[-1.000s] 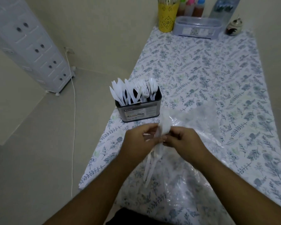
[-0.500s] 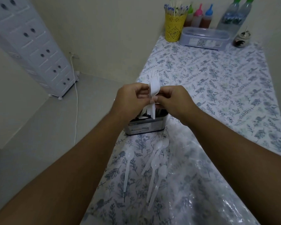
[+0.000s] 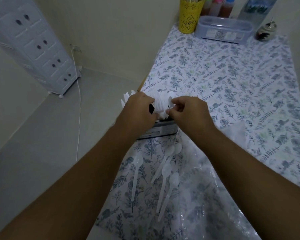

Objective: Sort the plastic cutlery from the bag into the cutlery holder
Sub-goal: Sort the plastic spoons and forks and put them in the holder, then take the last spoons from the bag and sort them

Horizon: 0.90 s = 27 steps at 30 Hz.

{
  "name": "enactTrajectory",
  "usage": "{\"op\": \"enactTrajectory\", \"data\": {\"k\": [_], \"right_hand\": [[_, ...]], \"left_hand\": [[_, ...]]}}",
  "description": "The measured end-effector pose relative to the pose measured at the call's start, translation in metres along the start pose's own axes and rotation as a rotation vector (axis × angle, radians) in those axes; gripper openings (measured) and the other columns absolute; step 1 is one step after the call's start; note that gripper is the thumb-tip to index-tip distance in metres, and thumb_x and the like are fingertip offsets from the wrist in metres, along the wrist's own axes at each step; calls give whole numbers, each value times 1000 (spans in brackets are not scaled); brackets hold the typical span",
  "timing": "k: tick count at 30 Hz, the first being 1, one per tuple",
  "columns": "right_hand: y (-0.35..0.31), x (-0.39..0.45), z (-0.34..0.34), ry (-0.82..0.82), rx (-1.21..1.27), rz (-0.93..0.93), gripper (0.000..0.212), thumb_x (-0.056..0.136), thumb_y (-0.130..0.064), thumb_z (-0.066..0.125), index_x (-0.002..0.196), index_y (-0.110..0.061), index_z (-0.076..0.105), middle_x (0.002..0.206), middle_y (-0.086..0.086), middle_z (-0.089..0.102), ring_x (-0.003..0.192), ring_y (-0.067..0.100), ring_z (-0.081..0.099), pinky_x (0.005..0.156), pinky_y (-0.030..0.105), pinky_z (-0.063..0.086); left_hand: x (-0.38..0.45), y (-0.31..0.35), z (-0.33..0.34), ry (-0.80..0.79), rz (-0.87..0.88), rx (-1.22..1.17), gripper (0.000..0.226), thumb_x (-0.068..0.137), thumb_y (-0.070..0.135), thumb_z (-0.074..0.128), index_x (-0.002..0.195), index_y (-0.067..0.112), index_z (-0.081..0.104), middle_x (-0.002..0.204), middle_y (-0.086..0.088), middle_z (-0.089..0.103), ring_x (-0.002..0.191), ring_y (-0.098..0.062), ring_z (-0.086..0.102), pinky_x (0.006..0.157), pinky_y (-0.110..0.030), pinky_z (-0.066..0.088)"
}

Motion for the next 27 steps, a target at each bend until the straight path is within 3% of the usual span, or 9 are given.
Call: {"op": "enactTrajectory", "data": {"k": [3,5,7,11,14,18,22,25,27], "right_hand": [[-1,-7,-8,51,56,9,25,87,-20,78,111,-16,73,79,-3,71,73,7,64,77,23,54],[-3,-15,-12,67,101,6,15,87,-19,77,101,-18,73,74,-5,68,68,4,61,73,22,54],[-1,-26,-16,78,128,23,7,88,-21,76,95,-21,73,72,-7,67,65,2,59,70,19,53],[23,-68,-3,-30,152,114,4,91,-23,74,91,-26,72,75,-10,67,67,0,60,65,14,52],[58,-113,30,-162,117,215,2,91,-24,73,91,-25,74,79,-11,69,70,1,63,65,14,49],[91,-165,67,-293,132,340,6,91,-25,72,89,-28,76,77,-13,71,69,-1,63,72,24,57],[107,-194,84,-365,220,463,7,92,-24,71,91,-28,77,79,-3,74,72,15,69,77,39,62],[106,-201,83,-334,389,526,16,94,-24,70,107,-18,76,88,4,76,77,18,73,75,37,64],[104,-205,84,-331,517,592,23,94,-28,69,115,-17,71,94,6,76,84,17,74,79,34,63]], "left_hand": [[-6,-6,-1,36,-51,63,25,73,26,78,72,8,61,83,-6,56,86,-25,56,66,-22,28],[-13,-4,-10,75,-80,56,35,74,26,82,100,6,70,103,-9,63,97,-24,57,79,-27,42],[-23,-1,-26,141,-105,-23,42,77,21,80,115,11,67,107,-5,62,95,-18,55,85,-28,46],[-73,-1,-43,305,-141,-217,11,82,10,70,89,16,64,81,5,58,70,-7,53,65,-14,45],[-132,-26,13,176,-314,-288,10,87,12,69,85,19,61,77,8,58,69,-3,53,61,-10,43],[-200,-72,101,-88,-615,-268,31,89,29,69,116,18,56,106,1,56,98,-16,57,81,-27,49],[-214,-65,116,-123,-572,-192,18,92,20,65,108,14,59,92,3,55,90,-18,60,70,-21,39],[-216,-45,110,-98,-568,-385,22,88,22,72,107,17,62,81,10,58,73,0,58,59,-8,40],[-218,-19,109,-126,-512,-544,23,86,24,76,105,20,64,79,10,61,67,3,59,58,-6,45]]}}
Point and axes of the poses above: each hand's wrist, its own x-axis towards the middle knuckle, its own z-axis out of the palm, y = z × x, the point moved 8 cm from there along x, towards the middle knuckle
